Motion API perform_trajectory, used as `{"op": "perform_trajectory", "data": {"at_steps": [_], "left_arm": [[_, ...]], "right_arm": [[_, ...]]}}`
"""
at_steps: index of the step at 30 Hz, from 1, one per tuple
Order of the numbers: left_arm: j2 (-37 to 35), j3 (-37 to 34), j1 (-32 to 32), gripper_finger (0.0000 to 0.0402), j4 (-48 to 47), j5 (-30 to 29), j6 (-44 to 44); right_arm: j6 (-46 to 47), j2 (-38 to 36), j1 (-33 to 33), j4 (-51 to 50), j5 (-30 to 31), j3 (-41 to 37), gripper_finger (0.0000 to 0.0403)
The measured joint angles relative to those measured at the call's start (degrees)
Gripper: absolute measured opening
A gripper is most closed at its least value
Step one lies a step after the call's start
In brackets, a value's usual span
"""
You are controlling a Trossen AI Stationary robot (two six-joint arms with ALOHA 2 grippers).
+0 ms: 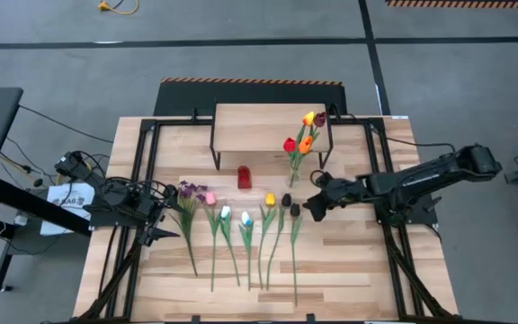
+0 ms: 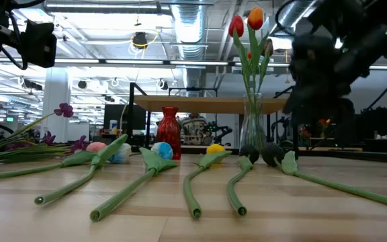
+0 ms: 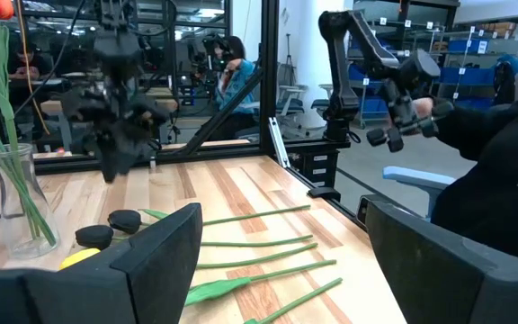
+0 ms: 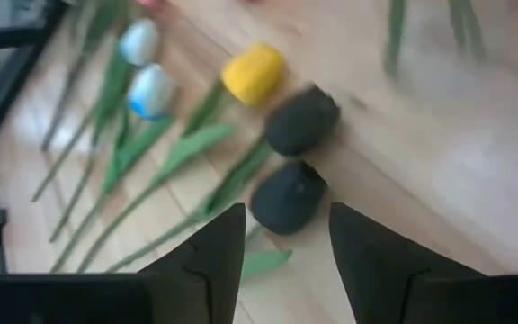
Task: Pick and place flowers into a vace then onto a shelf
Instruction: Put the right black flower into the transparent vase
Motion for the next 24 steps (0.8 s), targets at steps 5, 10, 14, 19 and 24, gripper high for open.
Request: {"op": "perform_trajectory", "data": {"at_steps": [5, 10, 14, 19, 24], "left_arm": [[0.0, -0.01, 0.02, 0.0302, 0.0, -0.01, 0.01], [0.0, -0.01, 0.02, 0.0302, 0.0, 0.0, 0.0], [0.0, -0.01, 0.01, 0.0302, 0.0, 0.0, 0.0], [0.0, 0.0, 0.02, 0.0302, 0.0, 0.0, 0.0], [0.0, -0.02, 0.02, 0.0302, 0.0, 0.0, 0.0]], "right_arm": [[5.24, 6.27, 1.51, 3.02, -0.04, 0.0, 0.015], [6.22, 10.84, 3.69, 7.63, -0.17, 0.0, 0.0152], [6.31, 13.46, 5.23, 11.49, -0.35, 0.0, 0.0152], [6.4, 16.44, 6.52, 16.59, -0.35, -0.02, 0.0148], [9.62, 19.53, 6.68, 17.76, -0.42, -0.02, 0.0148]]}}
